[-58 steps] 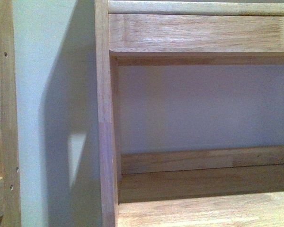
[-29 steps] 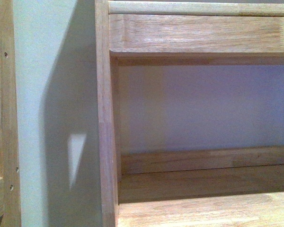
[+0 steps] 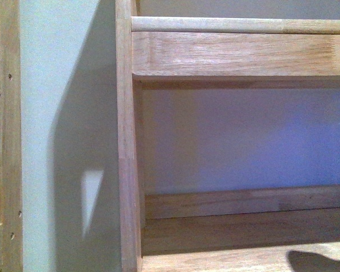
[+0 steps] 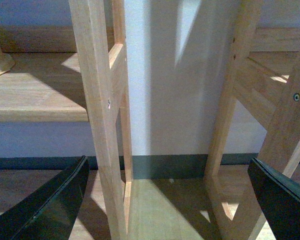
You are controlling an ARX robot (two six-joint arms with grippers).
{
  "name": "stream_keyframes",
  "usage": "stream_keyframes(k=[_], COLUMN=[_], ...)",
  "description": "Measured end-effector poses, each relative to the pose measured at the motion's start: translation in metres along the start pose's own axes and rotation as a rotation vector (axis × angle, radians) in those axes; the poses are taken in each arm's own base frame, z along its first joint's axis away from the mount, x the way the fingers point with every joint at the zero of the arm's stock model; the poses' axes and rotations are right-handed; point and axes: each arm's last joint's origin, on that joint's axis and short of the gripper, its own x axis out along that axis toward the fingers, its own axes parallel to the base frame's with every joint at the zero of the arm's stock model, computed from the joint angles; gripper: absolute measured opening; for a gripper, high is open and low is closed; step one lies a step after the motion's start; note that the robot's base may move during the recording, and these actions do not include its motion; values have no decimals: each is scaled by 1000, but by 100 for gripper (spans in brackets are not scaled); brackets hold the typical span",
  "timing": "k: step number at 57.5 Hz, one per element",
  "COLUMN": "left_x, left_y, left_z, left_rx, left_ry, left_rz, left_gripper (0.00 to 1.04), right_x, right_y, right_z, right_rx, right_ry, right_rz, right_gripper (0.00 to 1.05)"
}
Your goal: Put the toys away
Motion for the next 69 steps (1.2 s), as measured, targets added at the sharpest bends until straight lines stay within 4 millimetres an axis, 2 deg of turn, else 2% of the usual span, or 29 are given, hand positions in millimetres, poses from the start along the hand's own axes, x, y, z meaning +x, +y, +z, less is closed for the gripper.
stream_keyframes(k=[11,24,40,50,63,69], left_x=[0,0,0,0,0,0], left_y=[0,0,0,0,0,0], left_z=[0,0,0,0,0,0], left_rx=[0,0,0,0,0,0], left_ry=[0,0,0,0,0,0], left_rz=[0,0,0,0,0,0], left_gripper=[98,98,98,98,98,98], right_x=[14,35,59,90,141,160], right_y=[-6,-18,-36,-37,-25,-21], right_z=[30,75,110,108,87,85], right_rx=[-24,-32,-30,15,48,67], right_ry=[-68,-148,-193,-192,-128,-118], right_rz=[10,11,41,105,201,233], right_gripper=[7,7,7,7,7,7])
